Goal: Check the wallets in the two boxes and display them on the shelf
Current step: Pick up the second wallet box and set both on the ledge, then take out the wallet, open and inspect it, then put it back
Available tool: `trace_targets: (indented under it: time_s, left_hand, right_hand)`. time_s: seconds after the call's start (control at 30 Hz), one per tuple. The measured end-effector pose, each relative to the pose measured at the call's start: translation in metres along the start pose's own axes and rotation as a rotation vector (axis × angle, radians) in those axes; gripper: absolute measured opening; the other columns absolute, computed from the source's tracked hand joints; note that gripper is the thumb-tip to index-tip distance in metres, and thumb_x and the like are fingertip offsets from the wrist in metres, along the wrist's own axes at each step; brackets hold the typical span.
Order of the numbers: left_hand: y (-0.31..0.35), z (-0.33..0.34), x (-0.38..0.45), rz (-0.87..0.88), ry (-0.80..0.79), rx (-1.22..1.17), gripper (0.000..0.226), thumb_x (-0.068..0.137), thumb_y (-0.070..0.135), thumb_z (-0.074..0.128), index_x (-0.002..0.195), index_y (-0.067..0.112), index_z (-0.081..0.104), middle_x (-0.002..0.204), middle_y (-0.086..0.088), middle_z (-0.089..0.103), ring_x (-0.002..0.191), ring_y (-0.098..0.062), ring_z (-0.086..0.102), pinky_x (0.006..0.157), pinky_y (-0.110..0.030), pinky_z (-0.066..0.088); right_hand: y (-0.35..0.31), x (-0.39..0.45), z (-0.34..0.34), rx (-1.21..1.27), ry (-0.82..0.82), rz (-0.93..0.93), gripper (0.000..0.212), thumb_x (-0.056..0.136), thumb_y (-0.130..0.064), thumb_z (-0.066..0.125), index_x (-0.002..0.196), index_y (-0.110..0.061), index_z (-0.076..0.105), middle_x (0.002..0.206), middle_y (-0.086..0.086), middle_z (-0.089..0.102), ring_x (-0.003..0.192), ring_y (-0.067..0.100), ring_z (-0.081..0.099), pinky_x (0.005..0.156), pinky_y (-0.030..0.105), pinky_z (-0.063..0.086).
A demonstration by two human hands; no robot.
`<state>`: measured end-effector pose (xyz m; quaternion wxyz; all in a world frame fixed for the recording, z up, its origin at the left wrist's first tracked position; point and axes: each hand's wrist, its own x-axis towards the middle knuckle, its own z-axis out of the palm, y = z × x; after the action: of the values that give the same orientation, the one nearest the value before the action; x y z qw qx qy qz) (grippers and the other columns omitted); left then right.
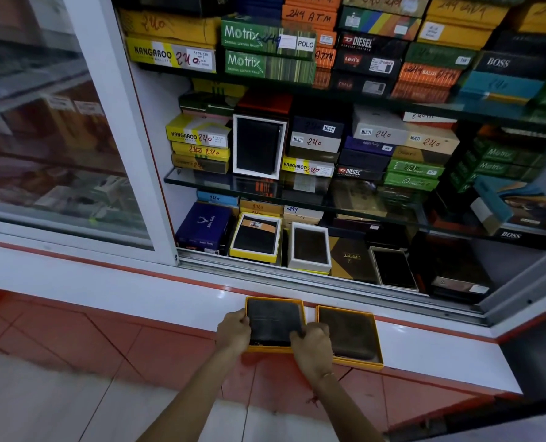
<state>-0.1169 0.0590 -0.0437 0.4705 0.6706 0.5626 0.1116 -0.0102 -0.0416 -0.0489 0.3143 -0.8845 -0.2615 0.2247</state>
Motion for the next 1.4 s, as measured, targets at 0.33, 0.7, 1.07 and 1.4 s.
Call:
trace_targets:
  time_s: [0.33, 0.7, 1.07, 1.4]
  left_hand:
    - [0.001, -0.028, 0.01, 0.143, -0.424, -0.187, 0.075, 0.086, 0.001, 0.057, 0.147, 0.018, 0.018, 0.139, 0.007, 0.035, 0.13, -0.014, 0.034, 0.104, -0.03, 0.037]
    - [0.066, -0.049, -0.008, 0.436, -0.005, -0.548, 0.05, 0.057, 0.005, 0.086, 0.095, 0.031, 0.067, 0.093, 0.011, 0.073, 0.098, -0.008, 0.066, 0.089, -0.017, 0.05]
    - [0.077, -0.026, -0.031, 0.172, 0.236, -0.546, 0.026, 0.061, 0.03, 0.085, 0.083, 0.021, 0.074, 0.078, -0.003, 0.074, 0.075, -0.008, 0.065, 0.062, -0.016, 0.045]
    - [0.055, -0.038, -0.029, 0.187, -0.052, -0.994, 0.049, 0.065, 0.046, 0.076, 0.094, 0.006, 0.071, 0.093, -0.024, 0.073, 0.086, -0.031, 0.071, 0.083, -0.04, 0.059]
  right_hand:
    - [-0.031, 0.015, -0.03, 0.588, 0.001, 0.146, 0.025, 0.082, -0.014, 0.07, 0.104, -0.012, 0.059, 0.11, 0.021, 0.065, 0.086, 0.031, 0.067, 0.055, 0.035, 0.061]
    - [-0.055, 0.014, -0.099, 1.184, -0.127, 0.043, 0.029, 0.081, -0.025, 0.068, 0.1, -0.007, 0.056, 0.109, 0.011, 0.067, 0.094, 0.02, 0.068, 0.072, 0.022, 0.054]
    - [-0.055, -0.006, -0.082, 0.314, 0.135, -0.459, 0.013, 0.081, -0.018, 0.067, 0.091, -0.023, 0.074, 0.077, -0.005, 0.075, 0.073, 0.009, 0.07, 0.069, 0.029, 0.059]
    - [-0.055, 0.026, -0.136, 0.59, 0.006, -0.274, 0.013, 0.088, -0.006, 0.061, 0.092, -0.002, 0.072, 0.071, 0.007, 0.07, 0.061, 0.012, 0.067, 0.053, 0.023, 0.059]
